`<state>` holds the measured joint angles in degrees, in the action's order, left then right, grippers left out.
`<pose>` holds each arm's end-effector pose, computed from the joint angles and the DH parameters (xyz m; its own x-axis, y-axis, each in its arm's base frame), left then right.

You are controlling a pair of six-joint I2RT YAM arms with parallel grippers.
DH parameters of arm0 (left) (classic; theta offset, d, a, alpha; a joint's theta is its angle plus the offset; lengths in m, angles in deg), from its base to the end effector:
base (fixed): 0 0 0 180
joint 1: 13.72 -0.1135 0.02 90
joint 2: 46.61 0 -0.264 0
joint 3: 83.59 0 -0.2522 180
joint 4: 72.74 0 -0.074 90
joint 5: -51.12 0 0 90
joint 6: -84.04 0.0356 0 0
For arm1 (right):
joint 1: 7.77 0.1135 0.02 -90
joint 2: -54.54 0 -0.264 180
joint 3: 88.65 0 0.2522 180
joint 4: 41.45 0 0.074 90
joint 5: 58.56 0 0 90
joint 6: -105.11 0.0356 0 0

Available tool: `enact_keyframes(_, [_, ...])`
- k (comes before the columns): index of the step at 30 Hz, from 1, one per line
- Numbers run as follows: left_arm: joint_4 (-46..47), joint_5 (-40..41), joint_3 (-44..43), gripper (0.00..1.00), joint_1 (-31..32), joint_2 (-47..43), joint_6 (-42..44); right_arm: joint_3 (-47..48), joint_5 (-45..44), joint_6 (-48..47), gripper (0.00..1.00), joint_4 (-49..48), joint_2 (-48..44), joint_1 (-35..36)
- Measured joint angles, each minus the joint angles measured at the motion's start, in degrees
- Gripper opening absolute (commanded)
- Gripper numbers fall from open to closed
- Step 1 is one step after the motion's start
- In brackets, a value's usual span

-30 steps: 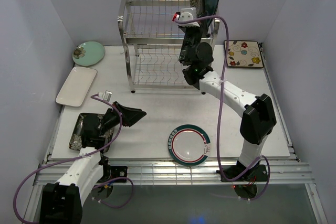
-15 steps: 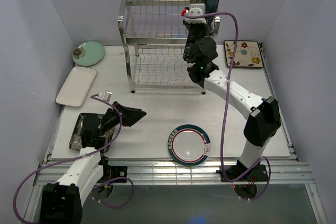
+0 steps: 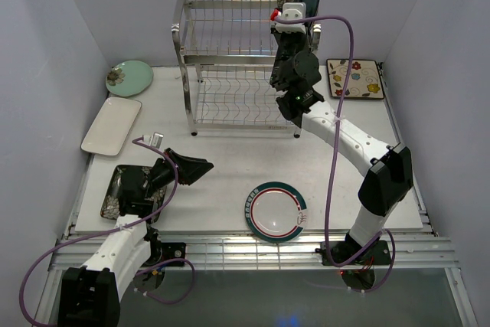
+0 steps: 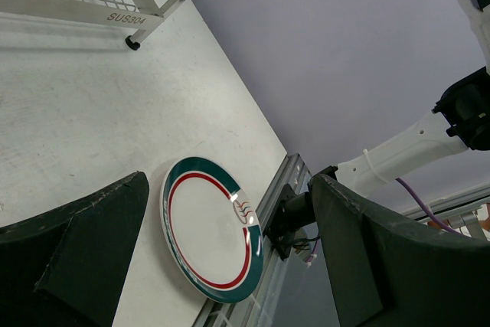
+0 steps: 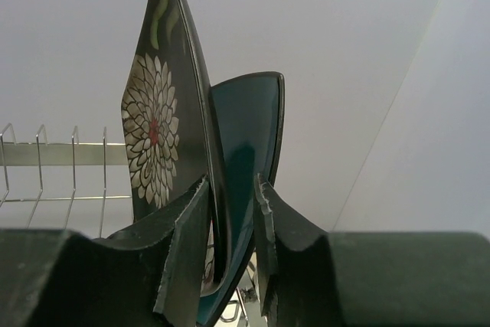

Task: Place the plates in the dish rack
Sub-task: Insert the plate into the dish rack, then pick up the plate at the center of the board.

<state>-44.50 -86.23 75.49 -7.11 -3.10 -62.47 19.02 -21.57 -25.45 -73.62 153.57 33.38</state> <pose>0.1550 -0.0443 0.2080 -0.6174 -0.4973 -0.6095 0.5258 0.3154 -0.7900 0.3071 0.2306 0.4745 0.3353 -0.2265 -0.9145 0.3650 0.9261 -0.0956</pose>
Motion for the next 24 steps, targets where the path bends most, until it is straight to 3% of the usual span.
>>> enact_keyframes(10, [0.0,0.0,0.0,0.98,0.0,-0.1,0.0,1.4,-1.0,1.8,0.38,3.0,-0.1,0.0])
enact_keyframes(24, [0.0,0.0,0.0,0.98,0.0,-0.2,0.0,8.5,-2.4,9.2,0.43,15.7,-0.8,-0.5])
